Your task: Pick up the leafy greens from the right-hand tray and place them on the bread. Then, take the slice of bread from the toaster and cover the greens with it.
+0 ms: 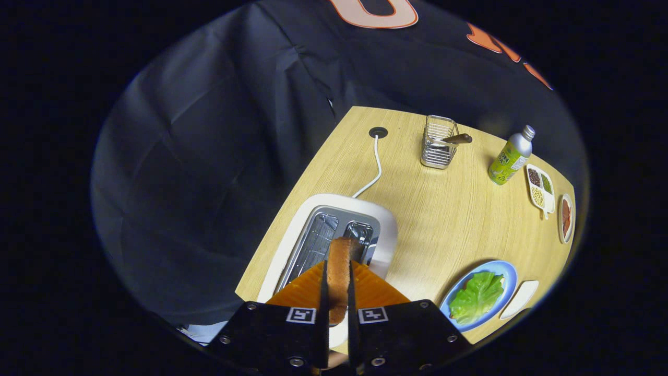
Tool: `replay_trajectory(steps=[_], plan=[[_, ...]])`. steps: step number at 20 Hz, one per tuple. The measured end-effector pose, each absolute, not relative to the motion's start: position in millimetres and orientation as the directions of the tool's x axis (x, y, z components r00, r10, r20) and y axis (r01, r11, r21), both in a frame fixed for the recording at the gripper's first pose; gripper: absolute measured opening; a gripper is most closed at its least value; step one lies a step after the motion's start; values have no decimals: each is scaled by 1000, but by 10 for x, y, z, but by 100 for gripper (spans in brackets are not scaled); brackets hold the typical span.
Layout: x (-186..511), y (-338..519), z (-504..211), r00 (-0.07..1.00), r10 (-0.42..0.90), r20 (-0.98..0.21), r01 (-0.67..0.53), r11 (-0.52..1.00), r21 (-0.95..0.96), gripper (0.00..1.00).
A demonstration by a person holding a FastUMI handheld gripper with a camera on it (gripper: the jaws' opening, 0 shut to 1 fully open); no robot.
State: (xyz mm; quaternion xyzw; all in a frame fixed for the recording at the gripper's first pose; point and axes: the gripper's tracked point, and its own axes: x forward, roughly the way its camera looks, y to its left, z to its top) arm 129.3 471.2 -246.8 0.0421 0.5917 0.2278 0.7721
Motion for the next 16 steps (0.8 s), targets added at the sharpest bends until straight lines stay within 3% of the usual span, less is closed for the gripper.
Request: replay_trajectory(steps=[16], plan=[[1067,4243,-1645,292,634,-716,-297,772,562,15]])
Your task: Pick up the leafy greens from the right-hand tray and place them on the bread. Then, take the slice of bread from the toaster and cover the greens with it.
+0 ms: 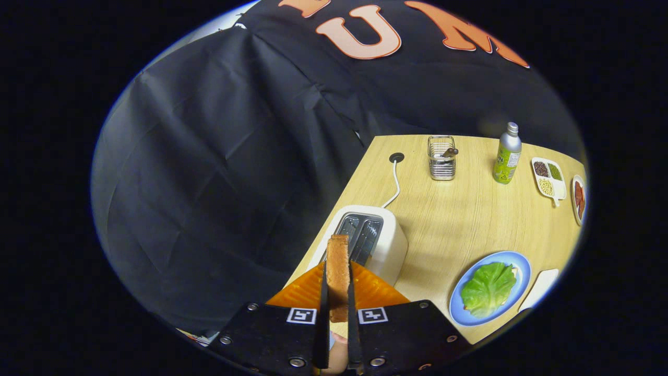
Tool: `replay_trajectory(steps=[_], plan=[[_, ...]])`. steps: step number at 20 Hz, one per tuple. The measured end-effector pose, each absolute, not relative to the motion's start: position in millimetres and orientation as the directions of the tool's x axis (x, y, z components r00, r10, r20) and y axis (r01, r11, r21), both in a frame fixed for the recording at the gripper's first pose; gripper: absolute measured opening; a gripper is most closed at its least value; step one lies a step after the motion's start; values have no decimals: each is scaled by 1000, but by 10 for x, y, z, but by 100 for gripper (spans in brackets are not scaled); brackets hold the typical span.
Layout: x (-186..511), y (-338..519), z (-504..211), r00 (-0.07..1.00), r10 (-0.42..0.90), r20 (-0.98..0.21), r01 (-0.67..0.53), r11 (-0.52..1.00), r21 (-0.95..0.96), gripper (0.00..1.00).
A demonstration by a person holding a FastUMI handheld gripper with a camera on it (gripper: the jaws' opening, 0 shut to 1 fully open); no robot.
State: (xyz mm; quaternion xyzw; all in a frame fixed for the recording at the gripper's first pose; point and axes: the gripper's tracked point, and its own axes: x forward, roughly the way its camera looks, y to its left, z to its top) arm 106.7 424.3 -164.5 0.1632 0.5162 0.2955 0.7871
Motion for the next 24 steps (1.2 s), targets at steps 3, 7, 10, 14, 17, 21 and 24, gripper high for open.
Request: replay_trajectory(steps=[3,7,10,14,17,21,24], plan=[[1015,4048,-1492,313,652,-690,-299,758,580,15],[950,3697,-1516,334,669,-664,-268,743,613,15],[905,3408,-1691,329,667,-668,-235,743,627,15],[889,3075,-1904,342,666,-662,-188,739,647,15],[823,2896,-2031,353,678,-645,-181,725,664,15],[789,2593,-2265,366,683,-632,-152,714,683,15],[798,2389,-2433,374,686,-625,-120,704,700,15]])
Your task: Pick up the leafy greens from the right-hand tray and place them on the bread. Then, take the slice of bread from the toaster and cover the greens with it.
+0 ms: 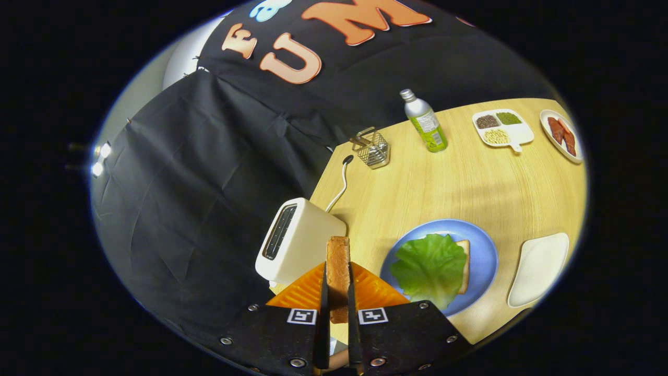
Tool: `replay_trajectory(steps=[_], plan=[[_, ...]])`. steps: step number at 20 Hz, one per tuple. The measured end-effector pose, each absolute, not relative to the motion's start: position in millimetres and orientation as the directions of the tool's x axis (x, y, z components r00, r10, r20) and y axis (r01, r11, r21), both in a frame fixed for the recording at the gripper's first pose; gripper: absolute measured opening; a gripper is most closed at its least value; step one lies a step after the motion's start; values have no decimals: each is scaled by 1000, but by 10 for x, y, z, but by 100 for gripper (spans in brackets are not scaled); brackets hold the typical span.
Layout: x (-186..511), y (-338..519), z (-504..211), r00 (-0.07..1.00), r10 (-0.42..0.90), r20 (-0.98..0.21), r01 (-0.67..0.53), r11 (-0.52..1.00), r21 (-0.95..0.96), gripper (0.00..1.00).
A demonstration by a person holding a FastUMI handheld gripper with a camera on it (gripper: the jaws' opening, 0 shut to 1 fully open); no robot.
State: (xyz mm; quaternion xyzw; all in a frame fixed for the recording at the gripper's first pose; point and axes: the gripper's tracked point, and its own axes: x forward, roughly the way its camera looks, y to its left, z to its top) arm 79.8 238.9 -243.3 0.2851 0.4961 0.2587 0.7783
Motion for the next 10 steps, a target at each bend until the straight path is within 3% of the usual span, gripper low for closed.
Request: replay_trajectory(steps=[10], plan=[[761,1990,-3001,371,680,-632,-55,696,716,15]])
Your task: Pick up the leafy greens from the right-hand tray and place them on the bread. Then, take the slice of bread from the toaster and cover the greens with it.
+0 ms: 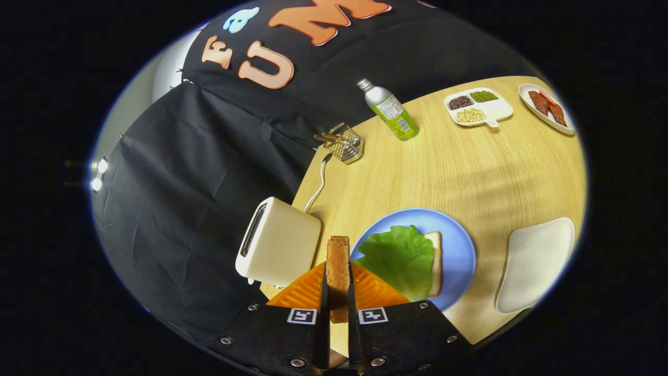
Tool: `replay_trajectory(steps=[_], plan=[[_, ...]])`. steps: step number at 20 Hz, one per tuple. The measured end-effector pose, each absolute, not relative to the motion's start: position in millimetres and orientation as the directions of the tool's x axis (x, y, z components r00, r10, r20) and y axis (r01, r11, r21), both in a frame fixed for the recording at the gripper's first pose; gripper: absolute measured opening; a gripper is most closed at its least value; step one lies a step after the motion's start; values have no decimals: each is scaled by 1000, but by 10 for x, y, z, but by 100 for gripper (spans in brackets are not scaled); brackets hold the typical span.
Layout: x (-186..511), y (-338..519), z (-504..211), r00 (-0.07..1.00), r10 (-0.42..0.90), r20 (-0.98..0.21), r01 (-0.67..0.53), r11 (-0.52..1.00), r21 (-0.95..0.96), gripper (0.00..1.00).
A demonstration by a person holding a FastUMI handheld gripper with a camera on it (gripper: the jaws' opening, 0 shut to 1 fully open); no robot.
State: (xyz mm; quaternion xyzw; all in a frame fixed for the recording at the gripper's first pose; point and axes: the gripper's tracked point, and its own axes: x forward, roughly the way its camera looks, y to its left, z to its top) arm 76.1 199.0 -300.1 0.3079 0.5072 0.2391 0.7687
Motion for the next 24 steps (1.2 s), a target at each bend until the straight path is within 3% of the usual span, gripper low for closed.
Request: replay_trajectory(steps=[15,24], plan=[[694,1711,-3626,395,596,-699,-14,765,644,15],[735,1551,-3871,448,449,-773,-93,884,459,52]])
